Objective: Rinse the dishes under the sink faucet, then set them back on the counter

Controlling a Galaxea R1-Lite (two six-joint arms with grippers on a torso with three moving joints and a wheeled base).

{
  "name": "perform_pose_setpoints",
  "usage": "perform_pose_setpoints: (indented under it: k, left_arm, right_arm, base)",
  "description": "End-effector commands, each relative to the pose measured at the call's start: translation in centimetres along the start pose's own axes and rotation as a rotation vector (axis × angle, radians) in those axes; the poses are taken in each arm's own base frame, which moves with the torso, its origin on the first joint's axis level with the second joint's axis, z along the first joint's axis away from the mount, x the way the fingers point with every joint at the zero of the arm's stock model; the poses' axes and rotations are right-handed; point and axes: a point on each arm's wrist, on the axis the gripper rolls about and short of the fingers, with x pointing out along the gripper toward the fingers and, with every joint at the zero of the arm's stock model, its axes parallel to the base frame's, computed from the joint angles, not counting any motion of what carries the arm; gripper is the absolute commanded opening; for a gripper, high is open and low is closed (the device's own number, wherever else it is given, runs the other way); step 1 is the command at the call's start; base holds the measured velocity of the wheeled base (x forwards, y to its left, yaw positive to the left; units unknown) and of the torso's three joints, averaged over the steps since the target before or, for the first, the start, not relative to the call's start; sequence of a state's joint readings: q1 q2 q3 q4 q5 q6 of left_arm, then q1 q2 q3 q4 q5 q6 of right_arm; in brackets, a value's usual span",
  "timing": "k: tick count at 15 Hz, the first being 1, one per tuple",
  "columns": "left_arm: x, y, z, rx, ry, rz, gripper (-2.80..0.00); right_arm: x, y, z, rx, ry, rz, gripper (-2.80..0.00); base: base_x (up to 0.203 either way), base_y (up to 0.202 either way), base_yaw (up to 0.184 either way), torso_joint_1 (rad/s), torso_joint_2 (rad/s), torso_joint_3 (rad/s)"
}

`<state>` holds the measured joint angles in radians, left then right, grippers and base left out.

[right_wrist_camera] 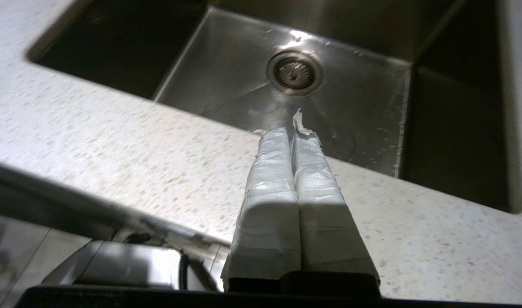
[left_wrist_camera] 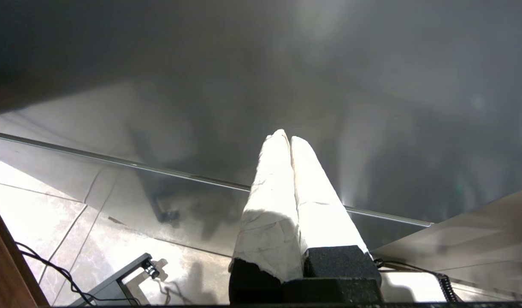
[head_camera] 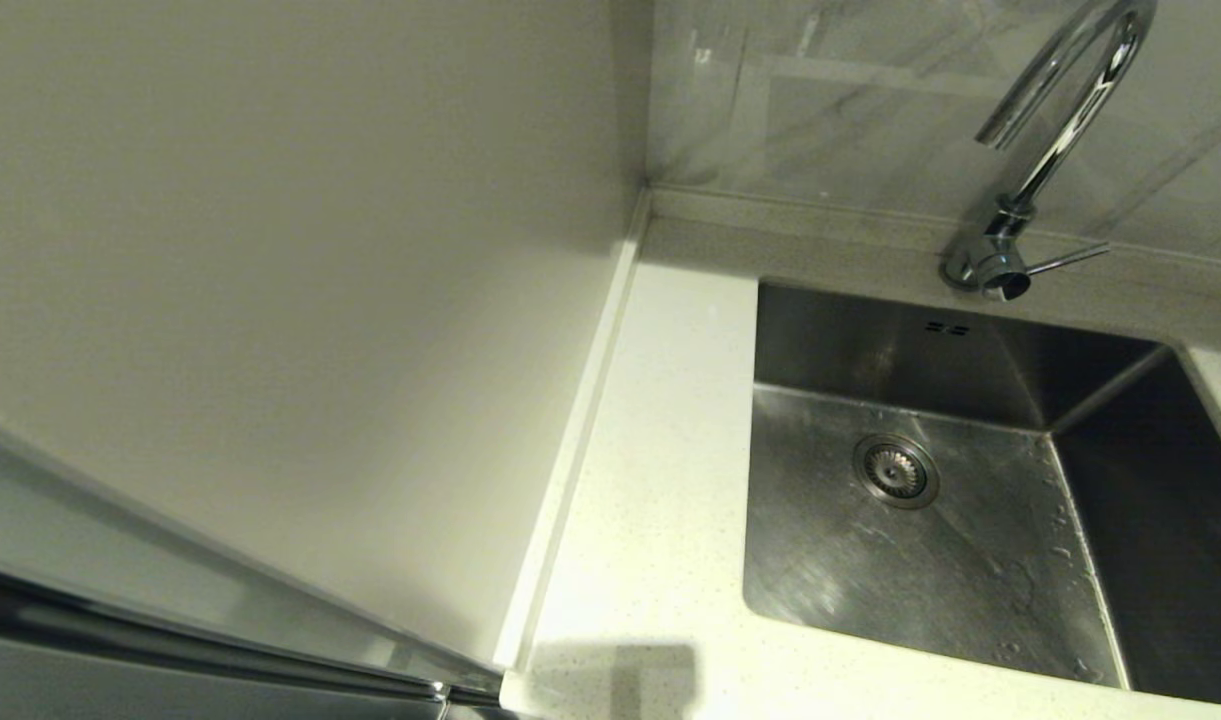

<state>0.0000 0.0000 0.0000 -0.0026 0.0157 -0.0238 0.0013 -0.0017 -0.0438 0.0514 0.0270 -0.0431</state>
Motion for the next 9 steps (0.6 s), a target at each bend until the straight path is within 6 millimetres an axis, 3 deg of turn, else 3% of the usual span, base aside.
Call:
perform_pose_setpoints:
  k: [1, 9]
  left_arm:
    - [-0.03, 0.00, 0.00, -0.001, -0.004, -0.002, -2.80]
    - [-0.03, 0.00, 0.00, -0.001, -0.004, -0.001, -2.80]
  right_arm:
    - [0.39, -0.06, -0.80, 0.018, 0.002, -0.038, -2.80]
    - [0.35, -0.09, -0.63, 0.032, -0.007, -0.045, -2.80]
  base:
    - [0.000, 0.000, 0.000, 0.000, 0.00, 0.000]
    - [0.000, 0.000, 0.000, 0.000, 0.00, 0.000]
